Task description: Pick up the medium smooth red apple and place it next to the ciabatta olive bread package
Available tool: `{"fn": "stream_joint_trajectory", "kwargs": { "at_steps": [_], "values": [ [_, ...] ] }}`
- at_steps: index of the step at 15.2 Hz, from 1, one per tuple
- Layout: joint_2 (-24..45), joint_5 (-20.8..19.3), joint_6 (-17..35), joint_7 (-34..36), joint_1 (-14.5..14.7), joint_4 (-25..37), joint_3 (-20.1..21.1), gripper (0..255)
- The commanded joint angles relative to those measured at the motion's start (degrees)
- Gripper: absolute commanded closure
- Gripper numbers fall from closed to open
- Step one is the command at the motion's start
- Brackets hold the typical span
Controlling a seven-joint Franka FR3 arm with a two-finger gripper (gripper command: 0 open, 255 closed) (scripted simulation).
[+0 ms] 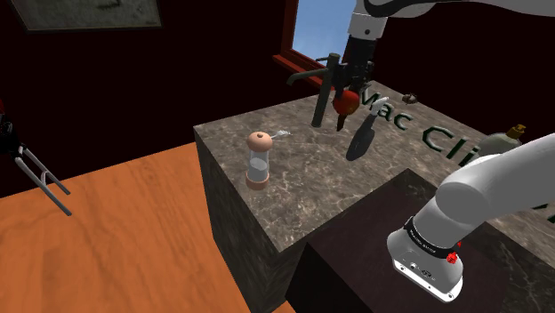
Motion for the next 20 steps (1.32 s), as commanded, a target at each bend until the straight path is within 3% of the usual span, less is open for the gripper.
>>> {"fn": "stream_joint_trajectory", "kwargs": {
  "at_steps": [1, 11, 20],
  "values": [
    [0.86, -1.19, 0.34, -2.88, -1.22, 0.32, -2.02, 255],
    [10.21, -5.27, 0.46, -15.44, -6.57, 9.17, -10.64, 255],
    [22.67, -5.63, -0.88, -26.49, -11.11, 22.88, -17.07, 255]
  ]
}}
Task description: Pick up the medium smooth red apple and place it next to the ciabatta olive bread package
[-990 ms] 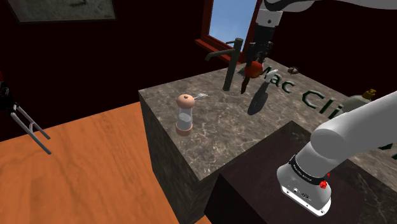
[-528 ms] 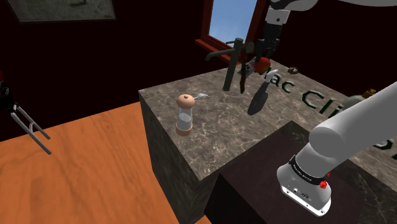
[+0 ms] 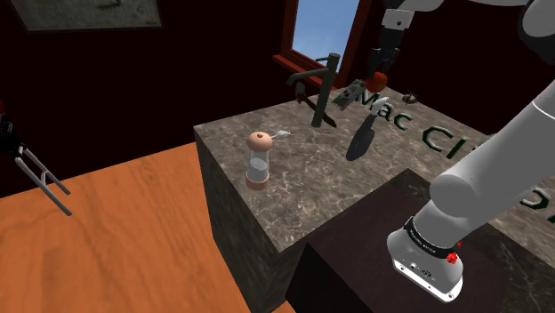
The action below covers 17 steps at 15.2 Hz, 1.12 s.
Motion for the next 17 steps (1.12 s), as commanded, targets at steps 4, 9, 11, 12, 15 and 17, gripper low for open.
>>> {"fn": "stream_joint_trajectory", "kwargs": {
  "at_steps": [4, 9, 11, 12, 15, 17],
  "values": [
    [8.03, 1.05, -1.83, -6.13, -2.92, 9.73, -2.92, 255],
    [10.29, 1.5, 0.61, -7.53, -3.74, 9.49, -3.42, 255],
    [10.38, 1.53, 2.13, -7.54, -3.73, 8.06, -3.41, 255],
    [10.45, 1.54, 2.88, -7.55, -3.73, 7.38, -3.41, 255],
    [10.72, 1.62, 5.12, -7.58, -3.73, 5.4, -3.39, 255],
    [10.96, 1.68, 6.59, -7.62, -3.73, 4.16, -3.38, 255]
  ]
}}
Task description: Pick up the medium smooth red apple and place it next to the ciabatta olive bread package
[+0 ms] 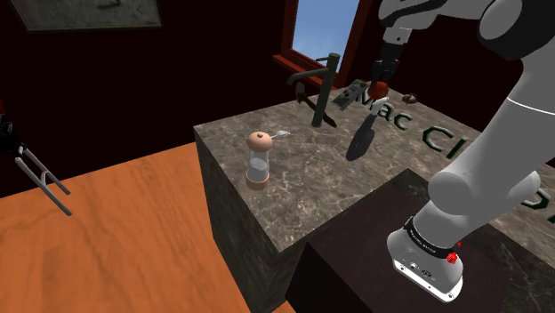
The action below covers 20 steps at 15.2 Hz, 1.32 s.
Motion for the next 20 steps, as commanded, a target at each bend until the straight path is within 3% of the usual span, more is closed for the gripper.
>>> {"fn": "stream_joint_trajectory", "kwargs": {
  "at_steps": [1, 20],
  "values": [
    [0.23, 0.06, 1.68, -0.17, -0.08, -1.42, -0.05, 255],
    [5.06, 1.38, 15.13, -0.96, -0.32, -10.18, 0.22, 255]
  ]
}}
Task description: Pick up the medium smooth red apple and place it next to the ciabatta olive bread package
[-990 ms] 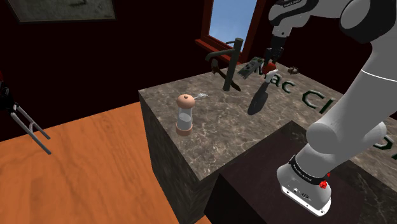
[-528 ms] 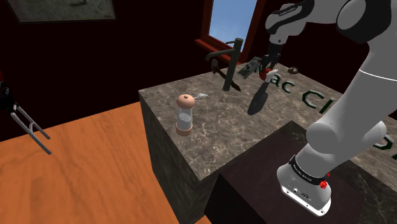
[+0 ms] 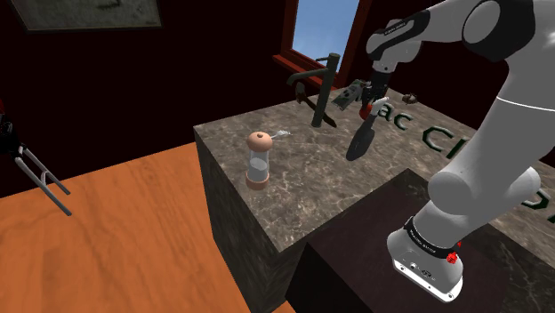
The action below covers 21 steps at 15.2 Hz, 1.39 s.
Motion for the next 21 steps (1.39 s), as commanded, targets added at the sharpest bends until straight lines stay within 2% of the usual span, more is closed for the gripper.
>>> {"fn": "stream_joint_trajectory", "kwargs": {
  "at_steps": [1, 10, 11, 16, 20, 21],
  "values": [
    [0.51, 0.16, 1.41, -0.03, 0.02, -0.88, 0.07, 255],
    [1.05, 0.31, 2.39, -0.12, -0.03, -1.33, 0.12, 255],
    [1.11, 0.32, 2.37, -0.13, -0.04, -1.25, 0.12, 0],
    [1.05, 0.31, 2.39, -0.12, -0.03, -1.33, 0.12, 0],
    [-1.24, -0.38, -4.43, 0.35, 0.11, 3.26, -0.06, 0],
    [-1.24, -0.38, -4.43, 0.35, 0.11, 3.26, -0.06, 0]
  ]
}}
